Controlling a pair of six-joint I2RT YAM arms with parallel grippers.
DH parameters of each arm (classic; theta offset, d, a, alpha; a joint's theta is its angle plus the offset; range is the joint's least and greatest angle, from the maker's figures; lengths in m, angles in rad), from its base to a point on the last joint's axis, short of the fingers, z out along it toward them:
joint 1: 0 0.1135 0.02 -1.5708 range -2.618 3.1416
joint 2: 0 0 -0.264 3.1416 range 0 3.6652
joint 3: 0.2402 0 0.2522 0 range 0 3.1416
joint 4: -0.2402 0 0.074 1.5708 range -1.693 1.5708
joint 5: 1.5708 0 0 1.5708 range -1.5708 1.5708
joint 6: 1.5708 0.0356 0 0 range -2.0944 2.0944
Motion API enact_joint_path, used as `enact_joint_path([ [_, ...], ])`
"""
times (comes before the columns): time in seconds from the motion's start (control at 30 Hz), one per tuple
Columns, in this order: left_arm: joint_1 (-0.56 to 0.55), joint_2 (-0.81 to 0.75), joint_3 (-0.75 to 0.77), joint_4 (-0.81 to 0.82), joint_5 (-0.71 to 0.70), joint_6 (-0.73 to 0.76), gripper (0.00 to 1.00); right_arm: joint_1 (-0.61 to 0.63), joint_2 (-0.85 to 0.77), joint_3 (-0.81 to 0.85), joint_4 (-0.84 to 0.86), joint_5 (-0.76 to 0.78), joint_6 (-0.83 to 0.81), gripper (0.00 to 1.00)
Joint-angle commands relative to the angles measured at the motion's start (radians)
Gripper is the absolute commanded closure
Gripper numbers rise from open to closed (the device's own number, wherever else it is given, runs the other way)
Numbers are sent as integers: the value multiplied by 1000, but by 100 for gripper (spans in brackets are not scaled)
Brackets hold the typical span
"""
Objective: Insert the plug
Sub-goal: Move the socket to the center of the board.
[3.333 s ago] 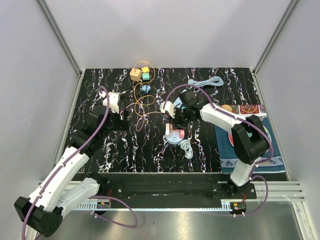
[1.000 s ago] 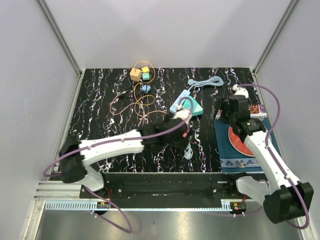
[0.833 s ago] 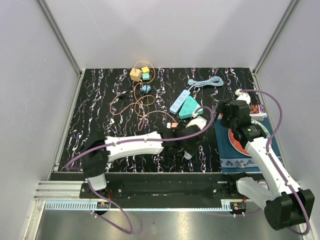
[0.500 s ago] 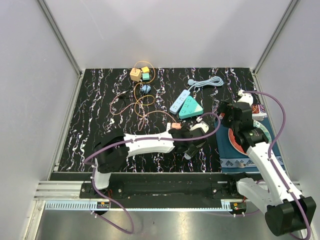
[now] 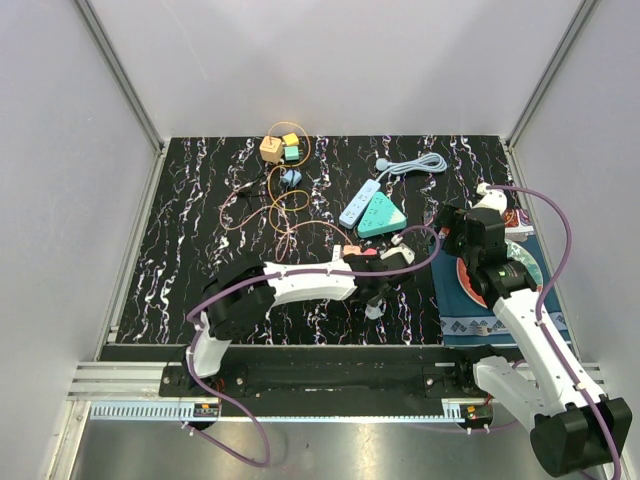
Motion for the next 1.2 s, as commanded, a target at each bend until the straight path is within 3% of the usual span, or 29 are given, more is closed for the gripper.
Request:
enact_joint_path([
  [0.0, 9, -22, 30, -19, -4, -2, 72, -1, -14, -3, 50, 9, -15, 0],
  [0.07, 20, -51, 13, -39, -34, -14, 87, -4, -15, -2, 50, 5, -18, 0],
  [0.23, 127, -224, -126, -84, -150, -37, 99, -4, -15, 3, 51, -6, -21, 0],
  [0.5, 599, -447, -325, -254, -277, -53, 100, -4, 17, 3, 67, -53, -21, 0],
  [0.67, 921, -508, -286, -283, -278, 16, 100, -4, 84, 40, 74, -151, -24, 0],
  [0.77, 1043, -496, -251, -271, -293, 49, 97, -4, 155, 64, 102, -221, -27, 0],
  [0.87, 1092, -469, -249, -198, -227, 49, 88, -2, 253, 104, 130, -309, -31, 0],
  [1.03, 1092, -426, -250, -139, -115, 72, 83, -4, 422, 185, 177, -350, -67, 0],
  [1.17, 1092, -429, -280, -122, -77, 75, 69, -2, 532, 251, 217, -334, -109, 0],
])
